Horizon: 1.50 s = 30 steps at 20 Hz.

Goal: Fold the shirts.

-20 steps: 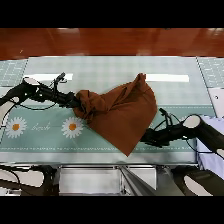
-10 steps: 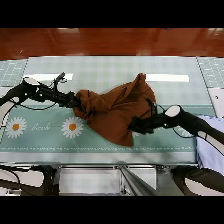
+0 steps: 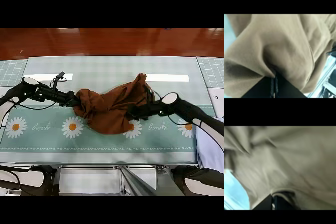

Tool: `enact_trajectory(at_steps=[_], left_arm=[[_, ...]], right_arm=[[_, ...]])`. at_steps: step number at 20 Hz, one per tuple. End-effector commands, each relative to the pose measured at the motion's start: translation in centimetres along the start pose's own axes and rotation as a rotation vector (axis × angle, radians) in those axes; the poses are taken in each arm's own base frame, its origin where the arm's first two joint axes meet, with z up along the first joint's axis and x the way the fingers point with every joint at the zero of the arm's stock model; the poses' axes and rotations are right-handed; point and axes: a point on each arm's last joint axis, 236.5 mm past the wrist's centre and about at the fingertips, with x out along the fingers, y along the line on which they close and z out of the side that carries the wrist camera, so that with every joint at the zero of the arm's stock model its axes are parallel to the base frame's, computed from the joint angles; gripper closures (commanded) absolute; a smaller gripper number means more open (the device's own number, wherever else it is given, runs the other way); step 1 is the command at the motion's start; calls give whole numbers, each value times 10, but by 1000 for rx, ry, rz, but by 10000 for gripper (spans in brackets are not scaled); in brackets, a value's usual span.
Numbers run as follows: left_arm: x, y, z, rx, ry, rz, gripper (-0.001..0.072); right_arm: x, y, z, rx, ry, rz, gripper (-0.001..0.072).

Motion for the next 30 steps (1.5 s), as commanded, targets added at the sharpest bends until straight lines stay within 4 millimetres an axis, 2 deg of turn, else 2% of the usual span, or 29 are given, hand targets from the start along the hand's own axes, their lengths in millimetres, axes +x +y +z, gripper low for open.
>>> enact_trajectory(at_steps=[1,2,3,5,7,8,10,12,14,16,19,21,24,25,27,30], left_arm=[[-26,-29,25,32,-112,-48,672],[-48,-50,42,62,-191,-77,672],[-75,-74,58,100,-277,-109,672],[-145,-129,83,133,-450,-140,672],[-213,-190,88,288,-610,-114,672],[-244,-225,85,361,-692,-103,672],[-305,-299,63,537,-858,-83,672],[-353,-364,26,686,-1007,-65,673],[-390,-410,-15,789,-1146,-29,673],[-416,-438,-58,860,-1262,36,673],[-437,-461,-121,937,-1407,169,672],[-444,-467,-159,959,-1493,292,672],[-451,-456,-202,903,-1574,453,673],[-447,-450,-208,894,-1560,482,673],[-428,-429,-198,847,-1454,500,673],[-396,-369,-152,691,-1241,487,672]], right_arm=[[-39,23,38,-125,-52,9,683],[-65,33,58,-164,-98,-5,683],[-102,44,82,-210,-167,-31,684],[-193,73,123,-298,-350,-102,684],[-291,115,145,-393,-568,-157,684],[-335,139,144,-446,-664,-175,684],[-410,189,122,-567,-819,-204,684],[-461,228,85,-669,-944,-232,684],[-497,252,47,-734,-1054,-252,684],[-523,255,6,-759,-1133,-322,684],[-543,248,-48,-758,-1185,-406,683],[-545,240,-80,-757,-1176,-444,684],[-537,221,-112,-723,-1119,-489,683],[-534,217,-116,-709,-1111,-491,683],[-522,205,-113,-673,-1069,-488,683],[-478,178,-84,-612,-917,-459,683]])
